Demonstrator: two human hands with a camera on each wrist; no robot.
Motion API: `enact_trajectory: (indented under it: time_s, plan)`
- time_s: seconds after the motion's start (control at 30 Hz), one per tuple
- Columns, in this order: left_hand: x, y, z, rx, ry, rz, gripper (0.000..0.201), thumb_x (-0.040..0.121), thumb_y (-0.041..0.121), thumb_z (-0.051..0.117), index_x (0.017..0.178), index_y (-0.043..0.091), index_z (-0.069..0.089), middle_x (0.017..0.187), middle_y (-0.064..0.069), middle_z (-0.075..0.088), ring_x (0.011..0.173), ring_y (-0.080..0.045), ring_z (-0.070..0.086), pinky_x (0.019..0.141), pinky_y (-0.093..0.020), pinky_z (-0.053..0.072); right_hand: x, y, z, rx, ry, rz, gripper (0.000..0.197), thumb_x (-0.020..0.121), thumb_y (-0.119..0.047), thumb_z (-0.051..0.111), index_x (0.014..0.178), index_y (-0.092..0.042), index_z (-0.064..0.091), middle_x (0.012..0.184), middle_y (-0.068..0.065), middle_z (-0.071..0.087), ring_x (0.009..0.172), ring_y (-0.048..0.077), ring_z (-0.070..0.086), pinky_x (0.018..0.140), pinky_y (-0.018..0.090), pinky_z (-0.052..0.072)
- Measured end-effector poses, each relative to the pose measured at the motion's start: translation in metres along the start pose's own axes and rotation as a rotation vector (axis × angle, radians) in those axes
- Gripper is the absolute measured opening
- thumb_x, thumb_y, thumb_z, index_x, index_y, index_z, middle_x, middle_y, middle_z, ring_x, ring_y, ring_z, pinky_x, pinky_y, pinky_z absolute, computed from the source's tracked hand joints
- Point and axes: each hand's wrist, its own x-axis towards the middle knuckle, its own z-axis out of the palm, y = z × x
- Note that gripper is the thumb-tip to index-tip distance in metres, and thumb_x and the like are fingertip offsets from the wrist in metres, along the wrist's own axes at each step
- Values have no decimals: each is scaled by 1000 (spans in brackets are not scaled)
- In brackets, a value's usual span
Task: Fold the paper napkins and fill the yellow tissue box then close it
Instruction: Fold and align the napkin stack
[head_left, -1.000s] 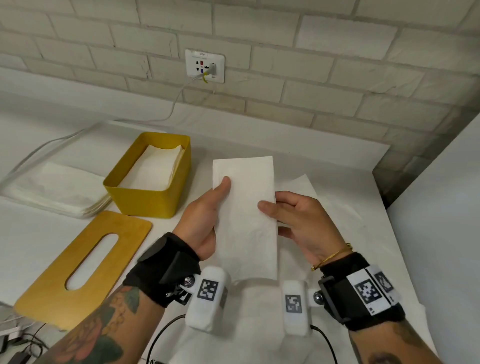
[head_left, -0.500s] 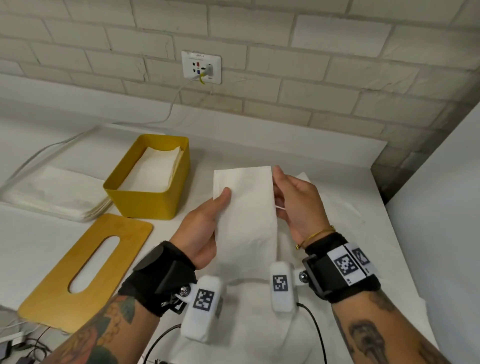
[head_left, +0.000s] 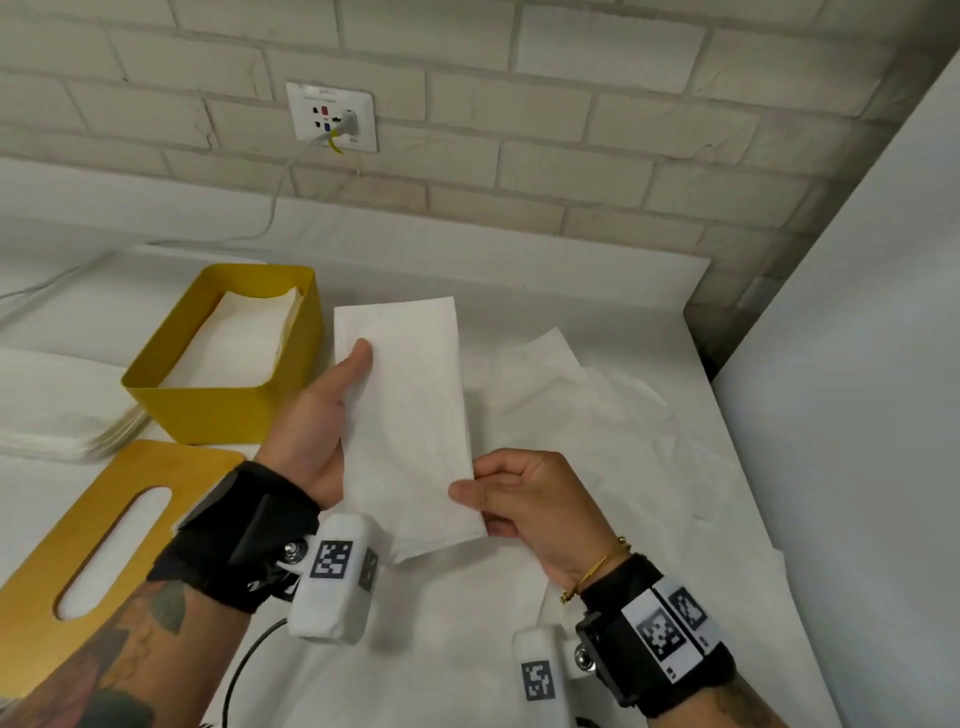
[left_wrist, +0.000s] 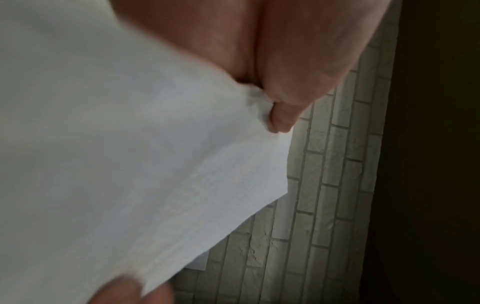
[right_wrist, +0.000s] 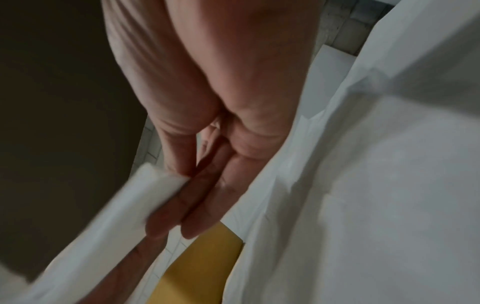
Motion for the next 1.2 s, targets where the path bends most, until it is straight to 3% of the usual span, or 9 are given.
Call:
enact_trajectory:
  time_s: [0.1, 0.2, 0.43, 0.63, 0.7, 0.83, 1.0, 1.1, 1.2]
  plan:
    - [5, 3, -5, -52, 21, -22, 49, 102, 44, 49, 82, 17, 84, 98, -6, 79, 79, -20, 77, 62, -34, 62, -14, 7, -8, 18, -73, 61, 14, 81, 6, 78, 90, -1, 70, 84, 17, 76, 73, 27, 75, 72, 30, 61]
    - [7, 6, -11, -87, 57, 9, 36, 102, 42, 50, 114, 17, 73, 116, -6, 76, 92, -21, 77, 65, -38, 64, -26, 5, -22, -69, -97, 77, 10, 83, 4, 77, 92, 2, 72, 82, 20, 75, 70, 29, 75, 72, 31, 61]
    - [1, -7, -21, -69, 81, -34, 42, 100, 43, 52, 130, 17, 65, 122, -7, 73, 101, -24, 75, 71, -42, 64, -11, -30, -108, -435, 427, 50, 17, 86, -24, 80, 87, -7, 75, 78, 13, 76, 60, 19, 71, 67, 34, 63]
    - [2, -18, -26, -71, 125, -72, 44, 100, 43, 54, 132, 16, 65, 122, -7, 73, 104, -24, 74, 71, -40, 64, 5, -15, -115, -694, 274, 319, 46, 85, -48, 75, 75, -3, 69, 57, 2, 69, 41, 16, 49, 45, 21, 45]
    - [3, -20, -25, -77, 129, -76, 39, 101, 42, 52, 127, 16, 67, 114, -6, 76, 95, -22, 76, 64, -38, 63, 11, -10, -109, -688, 261, 280, 42, 85, -42, 77, 68, -5, 65, 50, -1, 58, 42, 16, 42, 44, 21, 38]
    - [0, -21, -25, -78, 139, -67, 33, 103, 40, 50, 117, 17, 68, 100, -5, 79, 81, -21, 78, 55, -35, 61, 16, -8, -105, -587, 316, 104, 19, 86, -28, 80, 82, -10, 75, 55, -4, 54, 50, 11, 48, 41, 19, 37]
    - [0, -18, -29, -68, 154, -38, 38, 102, 42, 50, 126, 18, 65, 107, -4, 78, 87, -21, 77, 72, -40, 56, 17, -29, -115, -514, 395, -265, 5, 88, -25, 77, 88, -30, 77, 71, -22, 71, 64, -3, 61, 62, 16, 42]
    - [1, -15, -25, -69, 152, -35, 36, 102, 42, 51, 123, 17, 67, 105, -4, 79, 85, -20, 77, 65, -35, 60, 16, -53, -119, -429, 401, -435, 8, 87, -23, 78, 90, -30, 79, 93, -12, 74, 79, 0, 63, 70, 20, 47]
    - [2, -13, -21, -65, 149, -30, 39, 100, 42, 52, 126, 17, 67, 113, -6, 77, 91, -22, 77, 76, -42, 56, 16, -75, -121, -253, 375, -501, 11, 89, -13, 73, 86, -23, 74, 92, -6, 72, 79, -3, 63, 72, 13, 47]
